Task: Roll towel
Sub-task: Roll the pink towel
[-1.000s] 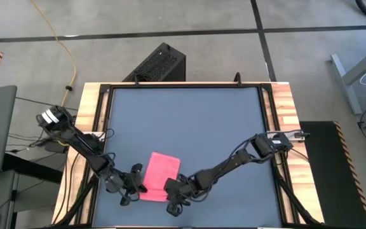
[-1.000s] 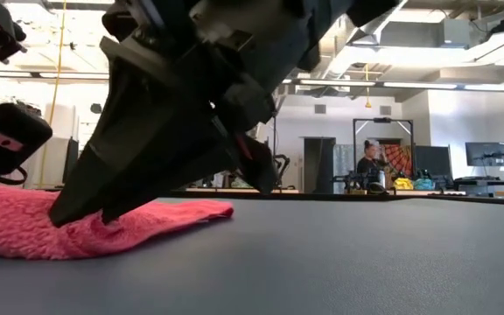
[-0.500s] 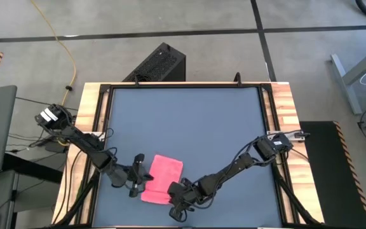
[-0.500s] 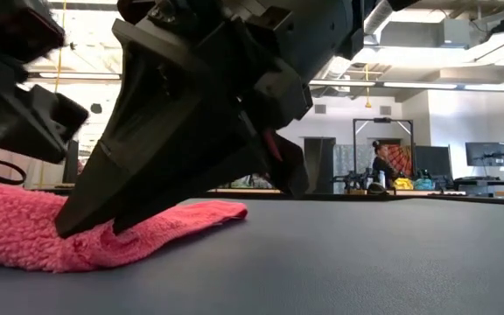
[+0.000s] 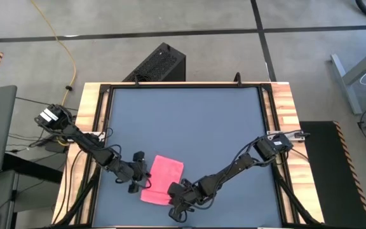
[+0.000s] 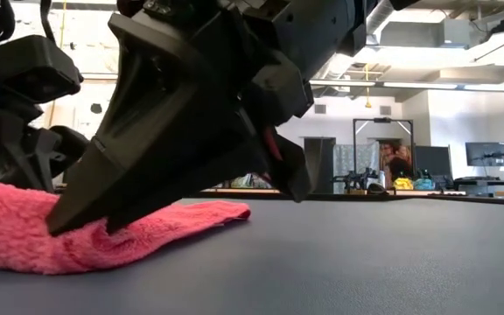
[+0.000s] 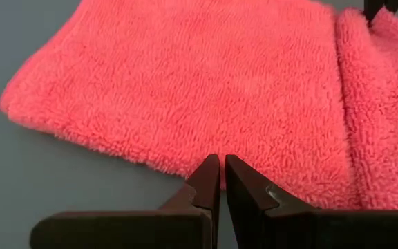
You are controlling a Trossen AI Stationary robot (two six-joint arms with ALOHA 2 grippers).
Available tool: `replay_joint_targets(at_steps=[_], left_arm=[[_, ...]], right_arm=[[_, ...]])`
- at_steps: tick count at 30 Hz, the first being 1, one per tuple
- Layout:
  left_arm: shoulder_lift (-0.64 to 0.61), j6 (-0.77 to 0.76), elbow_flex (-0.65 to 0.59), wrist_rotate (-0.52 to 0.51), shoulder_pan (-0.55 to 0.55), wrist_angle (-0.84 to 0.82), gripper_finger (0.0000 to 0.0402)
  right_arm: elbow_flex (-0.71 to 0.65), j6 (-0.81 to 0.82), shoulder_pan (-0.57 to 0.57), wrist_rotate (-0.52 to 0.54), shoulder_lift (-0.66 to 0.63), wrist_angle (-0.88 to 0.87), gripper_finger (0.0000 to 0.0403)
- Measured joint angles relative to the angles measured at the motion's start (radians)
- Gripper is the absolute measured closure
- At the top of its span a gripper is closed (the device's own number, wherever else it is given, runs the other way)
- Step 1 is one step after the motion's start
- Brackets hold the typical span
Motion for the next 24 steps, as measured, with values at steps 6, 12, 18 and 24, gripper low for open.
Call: replay_joint_targets(at_steps=[6,12,18,24], left_arm=[[0.000,-0.009,0.000,0.009,0.000,-0.016,0.0388],[0.000,-0.048,0.002,0.008,-0.011,-0.056,0.0398],[0.000,-0.057,0.000,0.013,-0.035,-0.020,0.0400],[-0.003,0.023,0.000,0.031,-0.045,0.073,0.0389]], right_arm=[[0.000,0.029,0.006,0.003,0.000,0.027,0.0383],[0.000,0.081,0.020,0.030,0.000,-0.009,0.0383],[0.000,0.112,0.023,0.075,0.000,-0.047,0.0383],[0.000,0.111,0.017,0.076,0.000,-0.051,0.0383]])
